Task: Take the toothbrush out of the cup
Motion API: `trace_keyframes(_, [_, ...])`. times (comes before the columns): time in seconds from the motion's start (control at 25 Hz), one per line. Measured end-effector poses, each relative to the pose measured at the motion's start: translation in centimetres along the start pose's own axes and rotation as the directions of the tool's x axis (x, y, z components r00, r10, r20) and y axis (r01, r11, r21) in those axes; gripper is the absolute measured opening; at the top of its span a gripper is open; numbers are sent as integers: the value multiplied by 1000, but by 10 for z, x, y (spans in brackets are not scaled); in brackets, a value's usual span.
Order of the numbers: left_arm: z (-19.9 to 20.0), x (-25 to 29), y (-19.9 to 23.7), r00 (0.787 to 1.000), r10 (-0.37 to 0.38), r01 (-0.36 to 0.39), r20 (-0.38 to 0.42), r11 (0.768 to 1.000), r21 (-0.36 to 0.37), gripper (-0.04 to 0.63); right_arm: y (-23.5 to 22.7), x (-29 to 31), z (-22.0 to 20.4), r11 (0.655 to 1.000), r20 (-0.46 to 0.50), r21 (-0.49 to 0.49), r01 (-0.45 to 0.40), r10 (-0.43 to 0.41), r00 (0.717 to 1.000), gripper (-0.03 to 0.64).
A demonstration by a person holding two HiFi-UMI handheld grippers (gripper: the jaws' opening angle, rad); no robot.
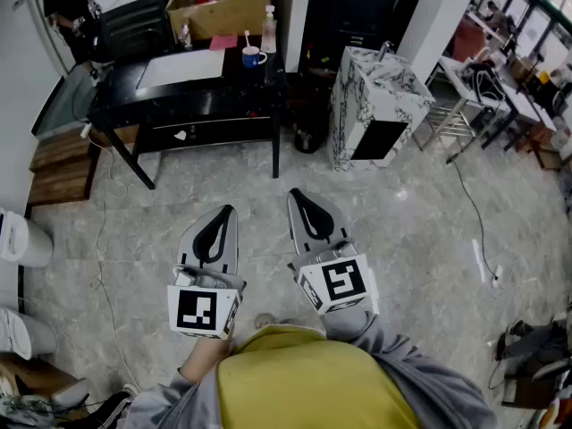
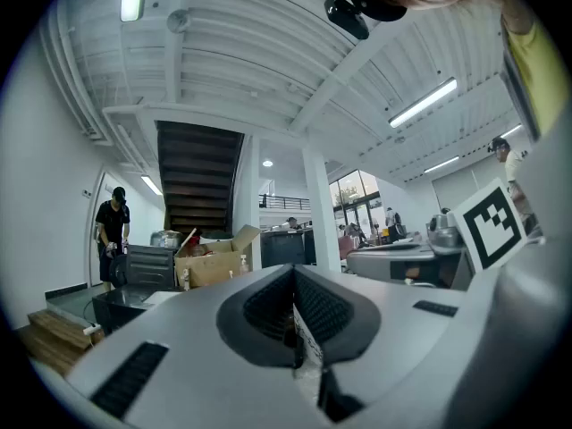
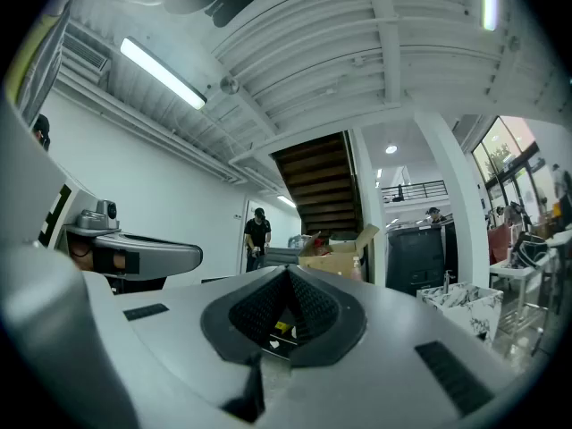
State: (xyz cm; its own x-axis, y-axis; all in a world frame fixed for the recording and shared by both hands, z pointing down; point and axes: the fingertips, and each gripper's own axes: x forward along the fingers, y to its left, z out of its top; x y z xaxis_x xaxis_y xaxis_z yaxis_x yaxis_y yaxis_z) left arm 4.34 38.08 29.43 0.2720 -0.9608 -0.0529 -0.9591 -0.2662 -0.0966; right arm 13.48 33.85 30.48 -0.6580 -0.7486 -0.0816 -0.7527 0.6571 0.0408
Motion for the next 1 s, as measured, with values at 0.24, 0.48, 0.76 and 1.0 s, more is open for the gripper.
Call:
trace_keyframes(0.24, [-2, 14, 21, 1000, -27, 27, 8, 1000, -4, 2, 1, 26, -4, 1000, 18, 14, 21, -22, 1000, 12])
trace_keyframes(0.48, [-10, 25, 39, 998, -56, 56, -1, 998, -23, 2, 1, 42, -8, 999, 19, 17, 46, -47, 999, 43])
trace_keyframes(0.76, [-26, 50, 62, 999, -49, 49, -12, 997, -51, 2, -6, 77, -21, 999, 4, 15, 30, -30, 1000, 74])
trace_keyframes(1.0, [-38, 100, 89, 999, -37, 35, -22, 998, -57, 2, -31, 131, -30, 1000, 1, 1, 0, 0, 1000, 98])
